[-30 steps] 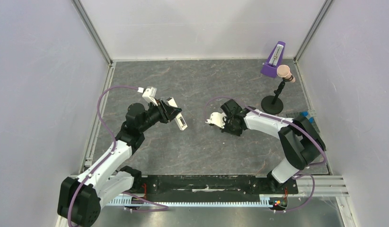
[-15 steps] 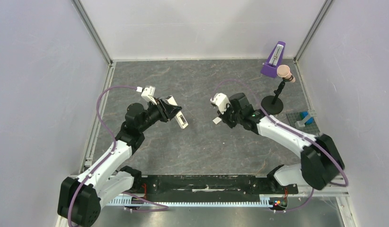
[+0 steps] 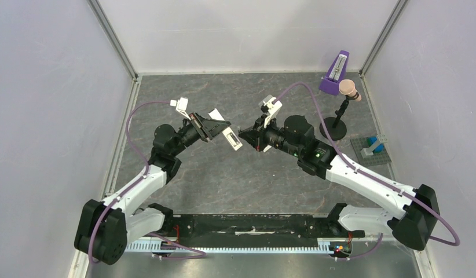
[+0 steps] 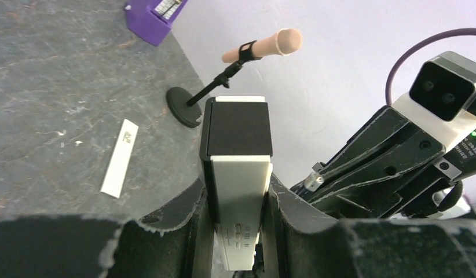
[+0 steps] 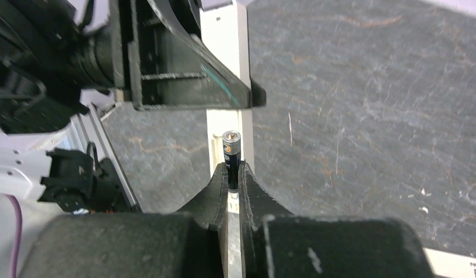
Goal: Load the batteries into the remote control
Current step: Pick up the battery from the center of the board, then load the battery into the remote control.
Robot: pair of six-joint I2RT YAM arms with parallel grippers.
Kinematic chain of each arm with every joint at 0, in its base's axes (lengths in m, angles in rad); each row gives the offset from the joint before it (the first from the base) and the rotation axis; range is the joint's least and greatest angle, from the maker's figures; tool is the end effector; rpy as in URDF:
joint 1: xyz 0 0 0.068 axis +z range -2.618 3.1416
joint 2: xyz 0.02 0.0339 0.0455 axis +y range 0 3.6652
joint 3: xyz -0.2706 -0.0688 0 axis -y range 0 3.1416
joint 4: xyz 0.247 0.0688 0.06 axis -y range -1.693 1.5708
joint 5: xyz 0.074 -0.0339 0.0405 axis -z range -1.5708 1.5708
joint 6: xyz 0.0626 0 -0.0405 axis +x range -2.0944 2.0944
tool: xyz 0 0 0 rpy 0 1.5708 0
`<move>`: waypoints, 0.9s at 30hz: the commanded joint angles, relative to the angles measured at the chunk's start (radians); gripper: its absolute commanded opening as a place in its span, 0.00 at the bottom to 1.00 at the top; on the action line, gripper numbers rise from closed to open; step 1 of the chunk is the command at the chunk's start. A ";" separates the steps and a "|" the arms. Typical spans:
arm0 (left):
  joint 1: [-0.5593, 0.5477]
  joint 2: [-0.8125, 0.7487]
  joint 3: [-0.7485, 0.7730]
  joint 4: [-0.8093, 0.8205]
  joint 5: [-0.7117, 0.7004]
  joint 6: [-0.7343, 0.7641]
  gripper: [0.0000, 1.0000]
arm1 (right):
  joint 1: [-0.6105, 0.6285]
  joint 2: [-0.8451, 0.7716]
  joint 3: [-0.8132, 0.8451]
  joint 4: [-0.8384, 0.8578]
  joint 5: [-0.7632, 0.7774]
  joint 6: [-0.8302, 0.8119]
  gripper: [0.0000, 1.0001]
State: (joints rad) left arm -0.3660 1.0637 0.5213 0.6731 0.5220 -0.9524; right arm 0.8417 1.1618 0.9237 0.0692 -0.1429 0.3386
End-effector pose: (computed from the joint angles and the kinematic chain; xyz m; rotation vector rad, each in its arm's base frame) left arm 0.2300 -0.1216 0.2907 0.0039 1.6320 -1.4198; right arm 0.1936 0.2301 0.3390 -0.5657 1.7546 0.9736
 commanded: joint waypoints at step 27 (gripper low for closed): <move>0.004 0.007 0.056 0.062 0.021 -0.248 0.02 | 0.180 0.062 0.177 -0.110 0.267 -0.168 0.00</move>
State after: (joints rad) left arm -0.3660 1.0821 0.5434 0.7177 0.5331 -1.1625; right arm 1.0172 1.2194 1.0527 -0.0246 0.0853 0.2119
